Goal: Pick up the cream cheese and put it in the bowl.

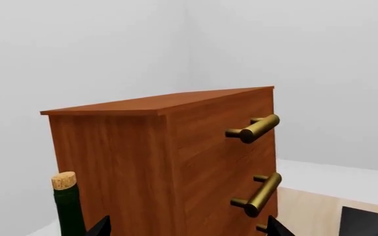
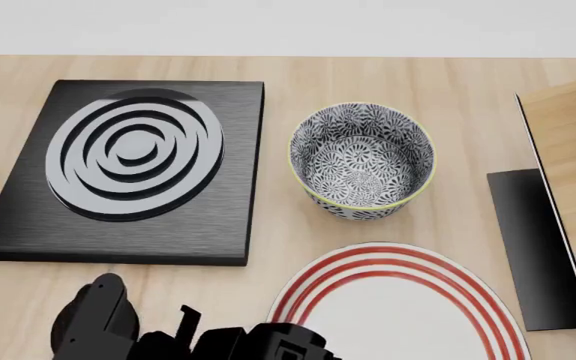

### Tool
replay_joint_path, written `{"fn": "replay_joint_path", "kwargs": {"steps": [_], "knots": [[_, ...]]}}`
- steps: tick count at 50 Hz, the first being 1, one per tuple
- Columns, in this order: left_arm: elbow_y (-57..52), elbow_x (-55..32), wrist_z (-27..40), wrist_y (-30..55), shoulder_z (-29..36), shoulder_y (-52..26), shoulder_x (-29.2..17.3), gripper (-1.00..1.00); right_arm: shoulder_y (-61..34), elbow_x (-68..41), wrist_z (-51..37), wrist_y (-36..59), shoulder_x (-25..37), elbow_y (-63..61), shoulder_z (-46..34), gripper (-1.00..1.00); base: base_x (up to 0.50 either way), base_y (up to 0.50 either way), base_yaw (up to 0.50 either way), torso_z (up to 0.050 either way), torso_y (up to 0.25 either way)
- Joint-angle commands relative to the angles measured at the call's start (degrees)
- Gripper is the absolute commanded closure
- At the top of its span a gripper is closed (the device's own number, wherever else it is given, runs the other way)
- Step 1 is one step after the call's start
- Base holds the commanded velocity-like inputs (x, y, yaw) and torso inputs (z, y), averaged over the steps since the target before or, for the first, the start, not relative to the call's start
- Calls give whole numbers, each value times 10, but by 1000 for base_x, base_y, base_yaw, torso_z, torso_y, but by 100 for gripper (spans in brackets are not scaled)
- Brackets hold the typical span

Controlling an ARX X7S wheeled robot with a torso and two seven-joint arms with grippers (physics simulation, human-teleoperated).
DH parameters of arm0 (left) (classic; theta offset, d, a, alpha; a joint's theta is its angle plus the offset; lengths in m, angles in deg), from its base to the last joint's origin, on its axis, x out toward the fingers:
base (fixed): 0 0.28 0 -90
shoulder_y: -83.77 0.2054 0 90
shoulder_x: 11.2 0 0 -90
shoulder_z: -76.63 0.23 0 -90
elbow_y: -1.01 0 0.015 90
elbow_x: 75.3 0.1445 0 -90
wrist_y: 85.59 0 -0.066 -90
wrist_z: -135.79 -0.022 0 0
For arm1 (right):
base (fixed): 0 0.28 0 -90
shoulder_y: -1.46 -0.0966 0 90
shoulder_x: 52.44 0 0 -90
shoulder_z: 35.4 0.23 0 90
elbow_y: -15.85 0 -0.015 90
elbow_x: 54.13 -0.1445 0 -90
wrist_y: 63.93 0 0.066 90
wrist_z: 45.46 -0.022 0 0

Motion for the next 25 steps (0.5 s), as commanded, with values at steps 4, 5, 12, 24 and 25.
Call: {"fn": "replay_joint_path", "kwargs": {"steps": [4, 5, 12, 24, 25], "knots": [[3, 3, 3, -3, 1, 0, 1, -100, 7, 1, 7, -7, -1, -5, -5, 100, 0, 0, 0, 0, 0], [2, 2, 3, -2, 0, -1, 0, -100, 7, 0, 7, -6, 0, -6, -5, 100, 0, 0, 0, 0, 0], [0, 2, 6, 0, -1, -1, 0, -100, 10, 0, 3, -3, -1, -21, -11, 100, 0, 1, 1, 0, 0], [-2, 4, 9, -4, -2, 2, 1, -100, 4, -7, -6, 16, -5, -47, -17, 100, 0, 1, 1, 0, 0], [-3, 2, 9, -1, -3, 1, 0, -100, 3, -8, -8, 18, -6, -49, -17, 100, 0, 0, 0, 0, 0]]}}
